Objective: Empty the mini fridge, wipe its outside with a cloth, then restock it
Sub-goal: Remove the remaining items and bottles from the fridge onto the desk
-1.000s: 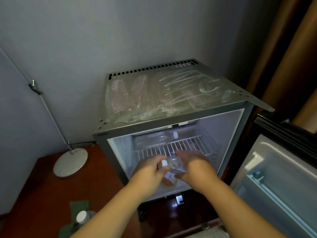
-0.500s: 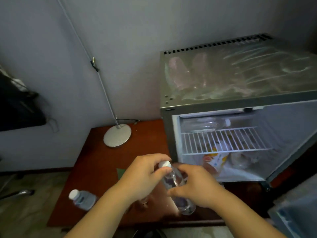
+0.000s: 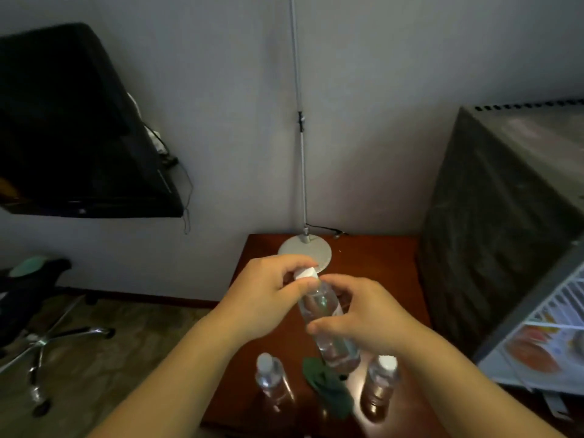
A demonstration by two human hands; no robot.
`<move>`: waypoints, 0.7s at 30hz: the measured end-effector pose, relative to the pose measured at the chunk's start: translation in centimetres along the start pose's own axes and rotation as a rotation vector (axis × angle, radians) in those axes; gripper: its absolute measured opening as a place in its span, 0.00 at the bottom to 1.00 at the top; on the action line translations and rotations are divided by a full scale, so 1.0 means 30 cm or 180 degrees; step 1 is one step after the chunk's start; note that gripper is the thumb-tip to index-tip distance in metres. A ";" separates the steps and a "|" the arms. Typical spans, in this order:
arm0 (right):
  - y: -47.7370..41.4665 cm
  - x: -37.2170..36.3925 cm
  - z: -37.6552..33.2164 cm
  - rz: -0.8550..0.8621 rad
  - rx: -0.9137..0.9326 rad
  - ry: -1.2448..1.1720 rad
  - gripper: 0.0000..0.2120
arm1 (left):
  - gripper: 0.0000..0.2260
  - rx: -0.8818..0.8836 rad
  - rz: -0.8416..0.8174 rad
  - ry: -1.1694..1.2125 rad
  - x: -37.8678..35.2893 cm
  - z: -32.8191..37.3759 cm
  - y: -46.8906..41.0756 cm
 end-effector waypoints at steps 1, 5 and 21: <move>-0.041 -0.041 -0.023 -0.0018 -0.0008 -0.0009 0.29 | 0.16 0.0011 -0.0009 -0.0027 0.040 -0.042 -0.001; -0.182 -0.209 -0.081 -0.0055 -0.0095 -0.0051 0.31 | 0.16 0.0096 -0.0093 -0.0091 0.154 -0.213 0.008; -0.506 -0.710 -0.074 -0.1014 -0.0513 0.0577 0.15 | 0.14 0.0803 -0.0299 -0.0510 0.222 -0.734 0.126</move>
Point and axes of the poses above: each hand's wrist, its own y-axis away from the middle knuckle, its own x-axis out of the back of the hand, z = x × y, the point moved 3 cm from there along -y, towards the middle knuckle, and after that the axes turned 10 degrees about y, right-handed, at the moved point
